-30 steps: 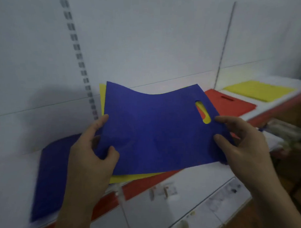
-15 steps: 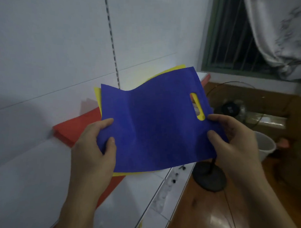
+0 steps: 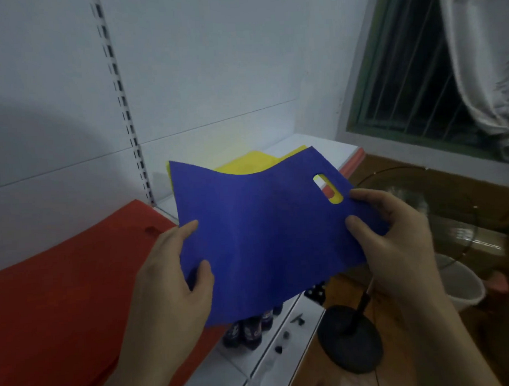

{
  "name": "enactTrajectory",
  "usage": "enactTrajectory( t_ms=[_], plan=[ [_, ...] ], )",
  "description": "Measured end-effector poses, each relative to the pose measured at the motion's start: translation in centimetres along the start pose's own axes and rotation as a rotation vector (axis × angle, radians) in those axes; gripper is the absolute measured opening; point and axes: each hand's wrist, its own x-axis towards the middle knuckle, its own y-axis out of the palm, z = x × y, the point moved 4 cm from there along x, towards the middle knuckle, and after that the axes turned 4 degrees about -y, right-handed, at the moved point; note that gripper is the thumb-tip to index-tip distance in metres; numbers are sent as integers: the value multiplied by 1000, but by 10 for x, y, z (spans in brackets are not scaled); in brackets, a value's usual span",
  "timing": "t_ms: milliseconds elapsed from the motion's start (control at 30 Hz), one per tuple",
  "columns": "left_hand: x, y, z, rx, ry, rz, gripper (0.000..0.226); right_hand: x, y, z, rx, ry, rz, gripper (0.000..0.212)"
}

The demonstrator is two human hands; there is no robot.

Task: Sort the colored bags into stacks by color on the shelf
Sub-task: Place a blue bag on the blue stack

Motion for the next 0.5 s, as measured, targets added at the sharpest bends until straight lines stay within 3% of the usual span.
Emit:
enactTrajectory(
  t_ms=[267, 500],
  plan=[
    [47, 53, -11, 229, -95, -64, 52, 103, 46, -72, 190, 36, 115, 33],
    [100, 130, -25, 304, -275, -126, 64, 213, 82, -143, 135, -14, 306, 33]
  ],
)
